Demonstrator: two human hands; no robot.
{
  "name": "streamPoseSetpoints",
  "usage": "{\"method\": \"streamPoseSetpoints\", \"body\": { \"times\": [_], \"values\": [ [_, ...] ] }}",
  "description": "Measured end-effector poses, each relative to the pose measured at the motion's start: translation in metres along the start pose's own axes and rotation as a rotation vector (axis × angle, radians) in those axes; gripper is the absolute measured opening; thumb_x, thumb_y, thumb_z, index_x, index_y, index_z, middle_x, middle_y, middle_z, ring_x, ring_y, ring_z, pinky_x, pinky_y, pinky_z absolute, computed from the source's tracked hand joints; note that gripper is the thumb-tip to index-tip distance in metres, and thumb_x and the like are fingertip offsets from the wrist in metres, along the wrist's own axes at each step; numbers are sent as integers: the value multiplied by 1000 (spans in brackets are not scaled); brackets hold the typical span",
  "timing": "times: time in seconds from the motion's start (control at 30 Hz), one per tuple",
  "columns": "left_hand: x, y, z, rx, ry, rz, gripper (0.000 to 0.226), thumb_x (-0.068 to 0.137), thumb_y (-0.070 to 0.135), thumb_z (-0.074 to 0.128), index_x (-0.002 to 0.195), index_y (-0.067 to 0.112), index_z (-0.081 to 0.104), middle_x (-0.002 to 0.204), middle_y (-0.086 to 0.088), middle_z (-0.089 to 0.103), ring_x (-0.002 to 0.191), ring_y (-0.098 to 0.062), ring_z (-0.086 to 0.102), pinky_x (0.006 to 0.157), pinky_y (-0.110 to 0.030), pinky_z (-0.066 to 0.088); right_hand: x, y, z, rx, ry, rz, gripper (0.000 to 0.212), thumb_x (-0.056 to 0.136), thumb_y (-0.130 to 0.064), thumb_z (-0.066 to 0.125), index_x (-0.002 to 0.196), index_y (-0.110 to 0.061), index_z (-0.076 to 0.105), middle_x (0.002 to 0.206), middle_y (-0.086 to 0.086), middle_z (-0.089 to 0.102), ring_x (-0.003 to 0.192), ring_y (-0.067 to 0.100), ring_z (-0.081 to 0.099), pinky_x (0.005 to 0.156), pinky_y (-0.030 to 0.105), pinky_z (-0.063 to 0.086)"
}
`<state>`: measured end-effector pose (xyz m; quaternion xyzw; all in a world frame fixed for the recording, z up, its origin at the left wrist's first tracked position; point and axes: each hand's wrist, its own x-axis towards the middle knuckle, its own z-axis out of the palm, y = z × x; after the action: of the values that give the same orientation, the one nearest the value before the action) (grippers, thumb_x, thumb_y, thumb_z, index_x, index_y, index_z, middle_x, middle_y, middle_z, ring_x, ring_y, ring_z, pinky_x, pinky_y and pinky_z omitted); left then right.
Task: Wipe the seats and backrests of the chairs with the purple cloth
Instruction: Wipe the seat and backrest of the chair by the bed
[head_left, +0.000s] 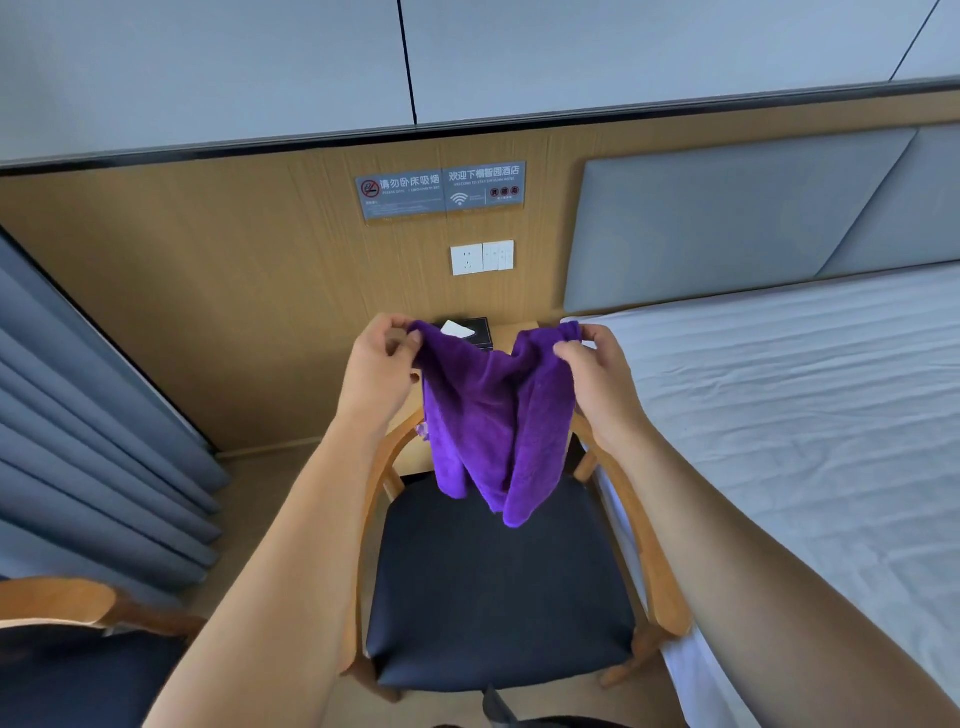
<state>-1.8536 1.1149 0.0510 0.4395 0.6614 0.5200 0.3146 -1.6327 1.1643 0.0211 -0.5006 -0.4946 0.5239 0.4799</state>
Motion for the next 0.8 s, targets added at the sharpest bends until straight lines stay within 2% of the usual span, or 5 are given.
{"method": "streamPoseSetpoints", "body": {
  "times": [0.13,0.23,0.4,0.6,0.8],
  "values": [
    [4,-2,-16,29,1,17,13,104,14,49,104,20,61,99,-12,71,94,-31,67,80,-41,60,6,-4,-7,-172,96,-131,17,97,-41,56,99,-26,62,85,-8,71,76,3,66,58,9,44],
    [9,-5,-32,109,44,15,16,104,17,47,102,22,62,100,-12,70,94,-34,66,86,-51,57,11,-8,-16,-285,175,-193,28,100,-38,53,103,-14,67,92,0,71,84,12,64,73,21,46],
    [17,-3,-49,294,73,21,31,105,21,36,117,16,64,108,-3,65,106,-29,60,94,-39,50,13,-15,-28,-535,289,-298,40,103,-31,49,68,-11,52,62,0,52,58,9,47,54,12,33],
    [6,1,-51,372,-114,92,41,95,37,64,133,22,59,108,4,64,94,-5,60,80,-17,43,7,-15,-20,-487,278,-209,7,100,-13,52,105,-10,56,85,-2,59,70,8,54,56,1,35],
    [11,-1,-65,568,-152,113,61,81,10,79,137,16,55,117,-7,51,97,-18,59,82,-18,43,4,-20,-30,-499,246,-202,52,92,8,41,139,-15,44,98,2,59,81,12,55,63,-4,33]
  ]
}}
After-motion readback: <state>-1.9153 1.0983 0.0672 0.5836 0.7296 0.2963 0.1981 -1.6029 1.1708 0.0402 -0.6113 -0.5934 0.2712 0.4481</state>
